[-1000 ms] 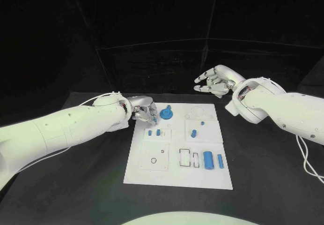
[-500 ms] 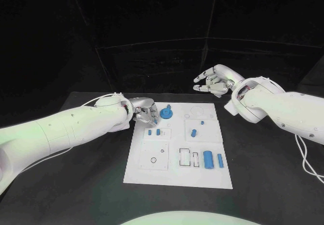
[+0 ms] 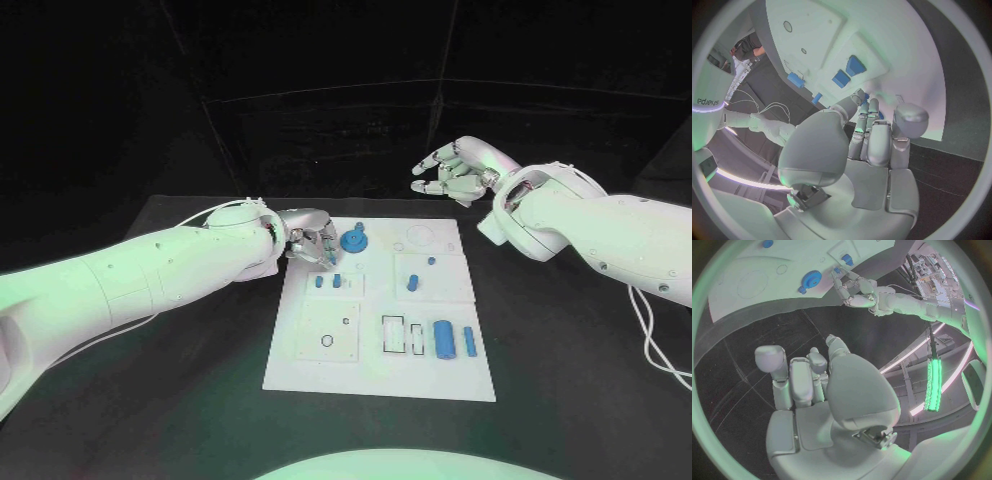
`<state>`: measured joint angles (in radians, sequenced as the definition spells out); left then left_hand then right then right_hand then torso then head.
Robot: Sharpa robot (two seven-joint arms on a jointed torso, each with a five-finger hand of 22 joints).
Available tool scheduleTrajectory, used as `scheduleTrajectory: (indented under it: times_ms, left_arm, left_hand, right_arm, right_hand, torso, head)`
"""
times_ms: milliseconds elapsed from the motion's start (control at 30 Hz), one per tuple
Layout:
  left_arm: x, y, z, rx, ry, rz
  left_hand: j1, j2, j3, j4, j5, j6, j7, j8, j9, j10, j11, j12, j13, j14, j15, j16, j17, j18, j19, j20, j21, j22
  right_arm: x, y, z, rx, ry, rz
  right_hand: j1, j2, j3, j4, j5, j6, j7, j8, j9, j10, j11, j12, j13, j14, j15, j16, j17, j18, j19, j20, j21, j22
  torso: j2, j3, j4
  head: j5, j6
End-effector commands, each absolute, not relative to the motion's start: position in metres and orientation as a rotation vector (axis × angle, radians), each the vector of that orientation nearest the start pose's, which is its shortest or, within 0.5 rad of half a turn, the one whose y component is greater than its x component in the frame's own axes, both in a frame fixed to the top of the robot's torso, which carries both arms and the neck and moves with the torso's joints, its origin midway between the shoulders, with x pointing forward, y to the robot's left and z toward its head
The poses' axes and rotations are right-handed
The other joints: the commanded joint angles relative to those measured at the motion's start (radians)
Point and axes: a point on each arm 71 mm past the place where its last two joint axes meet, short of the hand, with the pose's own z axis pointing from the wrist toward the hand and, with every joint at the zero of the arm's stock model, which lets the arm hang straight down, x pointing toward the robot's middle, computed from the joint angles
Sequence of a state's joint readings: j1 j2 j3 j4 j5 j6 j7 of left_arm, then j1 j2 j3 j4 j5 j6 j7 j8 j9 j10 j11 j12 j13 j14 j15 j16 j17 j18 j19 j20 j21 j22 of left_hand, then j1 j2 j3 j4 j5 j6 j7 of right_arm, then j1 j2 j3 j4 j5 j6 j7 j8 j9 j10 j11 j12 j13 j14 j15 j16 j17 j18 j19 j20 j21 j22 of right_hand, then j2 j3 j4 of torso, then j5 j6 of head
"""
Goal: Assemble the parts on the task board
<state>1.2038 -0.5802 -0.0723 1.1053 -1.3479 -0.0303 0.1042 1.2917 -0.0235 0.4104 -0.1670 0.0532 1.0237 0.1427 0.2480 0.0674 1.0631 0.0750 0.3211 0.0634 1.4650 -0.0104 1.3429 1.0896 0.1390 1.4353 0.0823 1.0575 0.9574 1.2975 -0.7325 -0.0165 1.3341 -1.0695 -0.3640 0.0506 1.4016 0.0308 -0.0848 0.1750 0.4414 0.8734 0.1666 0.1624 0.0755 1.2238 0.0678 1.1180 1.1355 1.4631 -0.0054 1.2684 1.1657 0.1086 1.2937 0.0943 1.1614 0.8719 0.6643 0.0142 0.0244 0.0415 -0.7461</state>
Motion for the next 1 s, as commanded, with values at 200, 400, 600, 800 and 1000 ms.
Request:
scheduleTrajectory:
  times_ms: [200,400,600,800,1000]
  left_arm:
    - [0.5406,0.1732,-0.2332,0.238,1.956,-0.721]
    - [0.5409,0.1733,-0.2329,0.236,1.95,-0.72]
    - [0.5411,0.1738,-0.2328,0.233,1.947,-0.717]
    - [0.5411,0.1751,-0.2325,0.231,1.944,-0.715]
    - [0.5412,0.1774,-0.232,0.226,1.936,-0.712]
  left_hand:
    - [-0.007,0.0,0.008,-0.002,-0.005,0.007,0.001,-0.006,0.001,0.01,0.001,-0.006,0.001,0.021,-0.004,0.002,-0.001,-0.019,0.005,-0.001,0.003,0.0]
    - [-0.014,-0.017,0.015,-0.009,-0.005,-0.03,0.014,-0.037,-0.006,0.0,0.011,-0.024,0.0,0.019,0.003,0.0,-0.009,-0.02,0.003,0.002,0.002,0.001]
    - [-0.024,-0.03,0.016,-0.012,-0.005,-0.059,0.02,-0.062,-0.006,-0.012,0.018,-0.04,0.0,0.018,0.009,-0.001,-0.014,-0.02,0.001,0.007,0.0,0.0]
    - [-0.027,-0.043,0.017,-0.017,-0.005,-0.081,0.025,-0.082,-0.005,-0.03,0.024,-0.058,0.0,0.015,0.014,-0.003,-0.023,-0.019,-0.003,0.012,-0.005,-0.005]
    - [-0.028,-0.049,0.017,-0.02,-0.005,-0.098,0.031,-0.096,-0.004,-0.048,0.031,-0.073,-0.001,0.014,0.019,-0.005,-0.03,-0.017,-0.008,0.016,-0.015,-0.015]
  right_arm:
    - [0.5386,-0.1992,-0.1312,0.138,1.542,0.867]
    - [0.5387,-0.1995,-0.1312,0.138,1.542,0.866]
    - [0.5387,-0.1998,-0.1312,0.139,1.542,0.866]
    - [0.5389,-0.2005,-0.1312,0.14,1.541,0.864]
    - [0.5393,-0.202,-0.1312,0.143,1.539,0.86]
  right_hand:
    - [0.009,-0.003,0.0,0.005,0.006,-0.002,-0.005,0.005,-0.001,0.007,0.002,0.001,-0.001,0.018,-0.007,-0.001,0.0,0.019,-0.001,-0.003,-0.006,-0.001]
    - [0.009,-0.004,0.0,0.006,0.007,-0.003,-0.005,0.005,-0.001,0.007,0.002,-0.001,-0.003,0.018,-0.007,-0.004,-0.002,0.02,0.0,-0.003,-0.008,-0.004]
    - [0.009,-0.004,0.0,0.006,0.007,-0.003,-0.005,0.005,-0.001,0.007,0.002,-0.001,-0.003,0.018,-0.007,-0.004,-0.002,0.02,0.0,-0.003,-0.008,-0.004]
    - [0.009,-0.004,0.0,0.006,0.007,-0.003,-0.005,0.005,-0.001,0.007,0.002,-0.001,-0.003,0.018,-0.007,-0.004,-0.002,0.02,0.0,-0.003,-0.008,-0.004]
    - [0.009,-0.005,-0.001,0.008,0.007,-0.004,-0.005,0.005,-0.001,-0.003,0.002,-0.014,-0.016,0.016,-0.007,-0.012,-0.012,0.022,-0.004,-0.003,-0.016,-0.017]
  torso:
    - [0.0,-0.0002,0.0004]
    - [0.0,0.0,0.001]
    - [-0.001,-0.0003,0.0015]
    - [-0.001,-0.0006,0.0012]
    - [0.0,-0.0002,0.0023]
  head:
    - [0.0,-0.001]
    - [-0.002,-0.002]
    - [-0.002,-0.002]
    - [-0.003,-0.002]
    - [-0.003,-0.001]
